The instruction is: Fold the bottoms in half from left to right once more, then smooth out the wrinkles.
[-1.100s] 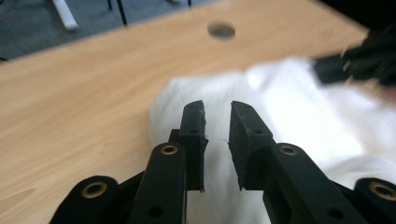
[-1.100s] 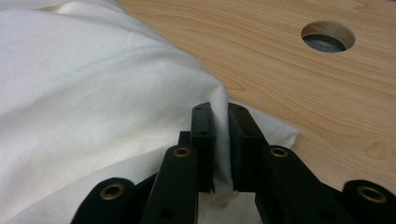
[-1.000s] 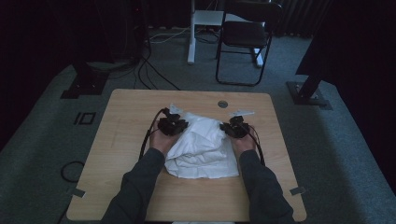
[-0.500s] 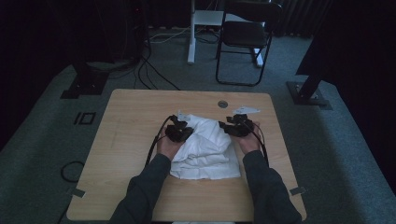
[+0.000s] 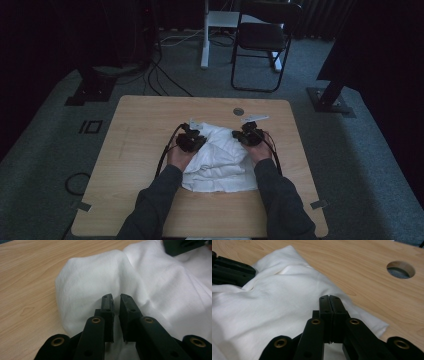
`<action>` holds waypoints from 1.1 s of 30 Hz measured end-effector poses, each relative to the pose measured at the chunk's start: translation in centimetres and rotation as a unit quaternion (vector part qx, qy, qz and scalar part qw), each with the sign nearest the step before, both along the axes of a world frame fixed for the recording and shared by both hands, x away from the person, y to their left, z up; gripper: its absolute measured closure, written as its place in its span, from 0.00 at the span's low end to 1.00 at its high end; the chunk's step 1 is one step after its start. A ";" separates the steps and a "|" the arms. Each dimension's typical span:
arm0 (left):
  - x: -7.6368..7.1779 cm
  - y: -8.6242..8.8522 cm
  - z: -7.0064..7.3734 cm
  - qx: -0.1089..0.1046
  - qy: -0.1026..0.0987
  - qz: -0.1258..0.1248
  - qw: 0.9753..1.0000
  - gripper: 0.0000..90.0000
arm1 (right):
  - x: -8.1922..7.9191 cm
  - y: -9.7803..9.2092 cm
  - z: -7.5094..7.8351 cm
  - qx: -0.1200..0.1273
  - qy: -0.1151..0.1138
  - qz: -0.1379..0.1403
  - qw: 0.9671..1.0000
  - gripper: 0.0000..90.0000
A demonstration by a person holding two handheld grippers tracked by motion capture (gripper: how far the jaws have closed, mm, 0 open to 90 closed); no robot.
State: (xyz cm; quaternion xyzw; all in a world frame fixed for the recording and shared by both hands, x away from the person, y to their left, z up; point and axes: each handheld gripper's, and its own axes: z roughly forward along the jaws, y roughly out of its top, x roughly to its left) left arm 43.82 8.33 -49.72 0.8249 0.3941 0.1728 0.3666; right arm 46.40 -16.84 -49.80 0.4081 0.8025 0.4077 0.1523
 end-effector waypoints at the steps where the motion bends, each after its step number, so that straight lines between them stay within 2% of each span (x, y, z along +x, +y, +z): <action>1: 0.0 0.0 0.0 -0.001 0.000 0.002 1.000 0.91 | -0.1 -0.2 0.1 0.000 -0.002 0.000 1.000 1.00; 5: 0.0 0.1 -0.1 0.000 0.001 0.006 1.000 0.91 | -0.7 -1.3 1.0 0.007 -0.015 0.009 1.000 1.00; 7: 0.0 0.2 -0.1 -0.001 0.001 0.007 1.000 0.91 | -1.1 -2.2 1.5 0.008 -0.024 0.001 1.000 1.00; 9: 0.0 0.2 -0.1 -0.007 0.002 0.009 1.000 0.91 | -1.4 -3.4 1.8 0.025 -0.025 -0.002 0.999 1.00; 14: 0.1 0.2 -0.2 -0.005 0.005 0.009 1.000 0.90 | -2.1 -4.4 1.8 0.025 -0.027 -0.016 0.999 1.00; 17: 0.1 0.1 -0.2 -0.005 0.005 0.011 1.000 0.90 | -2.4 -4.3 1.6 0.011 -0.024 -0.014 1.000 1.00; 18: 0.0 0.0 -0.2 -0.001 0.003 0.015 1.000 0.90 | -2.9 -4.1 1.2 -0.013 -0.023 -0.014 1.000 0.97; 19: -0.1 0.0 -0.1 0.009 0.002 0.021 1.000 0.90 | -3.1 -4.2 1.2 -0.025 -0.027 -0.022 0.999 0.94; 20: -0.1 0.1 -0.1 0.008 0.002 0.023 1.000 0.89 | -3.4 -4.3 1.3 -0.034 -0.031 -0.036 0.998 0.90; 22: -0.2 0.3 0.0 0.002 0.001 0.023 1.000 0.88 | -3.9 -4.8 1.6 -0.010 -0.033 -0.036 0.999 0.82; 25: -0.5 0.4 0.1 -0.002 -0.001 0.024 1.000 0.86 | -4.8 -4.7 2.4 0.004 -0.045 -0.022 0.999 0.77; 26: -0.6 0.4 0.1 -0.003 -0.002 0.027 1.000 0.86 | -5.2 -4.4 2.7 0.013 -0.050 -0.009 0.999 0.73; 27: -0.8 0.4 0.3 -0.005 -0.004 0.025 1.000 0.84 | -6.1 -3.4 3.4 0.029 -0.050 0.014 0.998 0.65; 30: -1.2 0.5 0.4 -0.009 -0.007 0.024 1.000 0.82 | -7.0 -1.6 3.3 0.050 -0.038 0.050 0.997 0.57; 33: -1.4 0.6 0.5 -0.012 -0.009 0.023 1.000 0.81 | -8.0 0.3 2.6 0.071 -0.020 0.094 0.993 0.50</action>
